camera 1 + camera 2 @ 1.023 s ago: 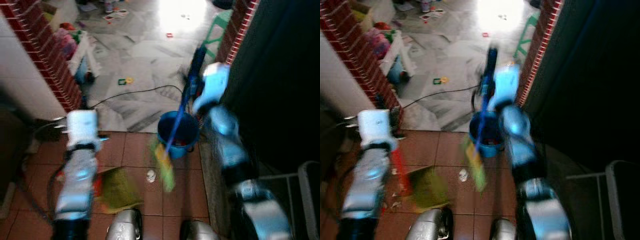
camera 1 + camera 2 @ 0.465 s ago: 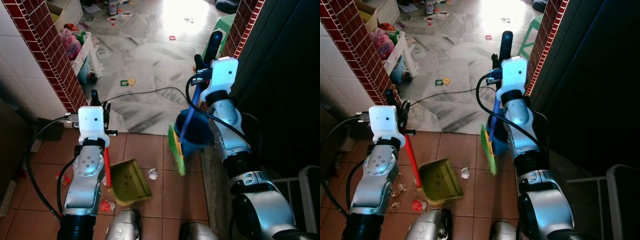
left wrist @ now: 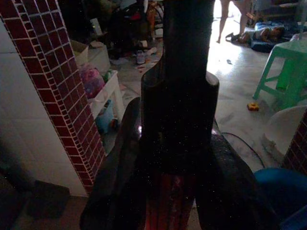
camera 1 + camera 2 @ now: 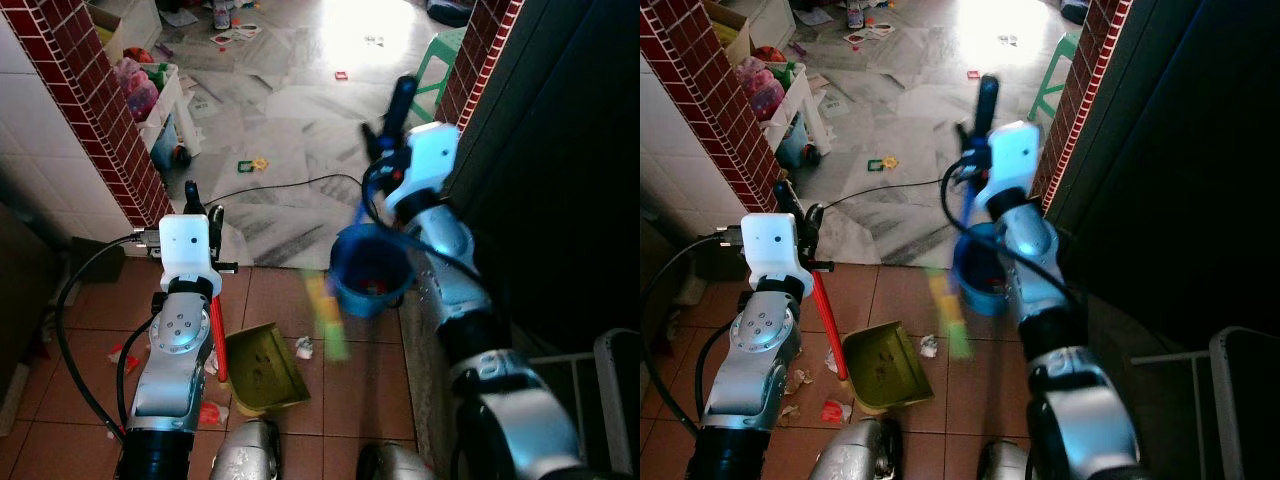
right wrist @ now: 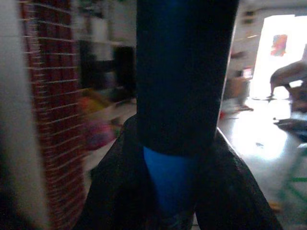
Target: Sweep floor
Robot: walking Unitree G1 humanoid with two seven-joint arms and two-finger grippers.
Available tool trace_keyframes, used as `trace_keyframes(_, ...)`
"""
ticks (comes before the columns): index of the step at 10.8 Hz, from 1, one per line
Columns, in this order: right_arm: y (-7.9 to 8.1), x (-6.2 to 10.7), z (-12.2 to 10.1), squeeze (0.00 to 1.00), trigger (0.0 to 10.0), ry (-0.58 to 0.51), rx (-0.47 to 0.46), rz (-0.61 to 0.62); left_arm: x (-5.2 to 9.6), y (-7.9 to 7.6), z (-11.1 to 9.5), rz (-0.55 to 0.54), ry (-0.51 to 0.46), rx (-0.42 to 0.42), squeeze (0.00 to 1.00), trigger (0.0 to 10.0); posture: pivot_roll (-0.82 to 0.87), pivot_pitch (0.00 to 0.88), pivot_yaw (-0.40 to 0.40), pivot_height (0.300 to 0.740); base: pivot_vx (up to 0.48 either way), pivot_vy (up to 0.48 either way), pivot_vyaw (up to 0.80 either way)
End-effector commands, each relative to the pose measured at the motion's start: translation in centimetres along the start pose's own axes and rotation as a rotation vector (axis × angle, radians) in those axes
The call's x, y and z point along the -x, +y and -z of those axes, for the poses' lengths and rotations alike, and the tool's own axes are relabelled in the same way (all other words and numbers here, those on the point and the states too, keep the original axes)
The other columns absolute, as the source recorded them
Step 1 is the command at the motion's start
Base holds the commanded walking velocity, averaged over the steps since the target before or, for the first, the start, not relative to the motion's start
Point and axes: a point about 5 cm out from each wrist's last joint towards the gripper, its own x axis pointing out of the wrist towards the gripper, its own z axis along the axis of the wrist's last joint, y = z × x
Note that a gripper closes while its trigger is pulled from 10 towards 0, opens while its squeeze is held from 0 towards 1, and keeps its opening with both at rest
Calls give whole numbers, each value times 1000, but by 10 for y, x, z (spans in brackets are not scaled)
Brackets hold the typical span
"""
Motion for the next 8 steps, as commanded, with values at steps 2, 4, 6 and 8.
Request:
trace_keyframes(2,1,4,-4,0,10000,-13,23,-51,-1,1,-8,-8,-44,-5,0,10000,31,11,-6,740,0,0,0)
trace_keyframes(4,-3,25,5,0,10000,56,26,-124,-2,2,-6,-14,-33,-6,0,10000,19,14,-1,740,0,0,0)
trace_keyframes(6,-12,42,6,0,10000,93,48,-110,-5,-1,-4,-14,-11,-19,0,10000,16,22,-9,740,0,0,0)
trace_keyframes(8,-3,43,5,0,10000,104,30,-122,-7,0,-9,-1,-25,-48,0,10000,7,38,-2,740,0,0,0)
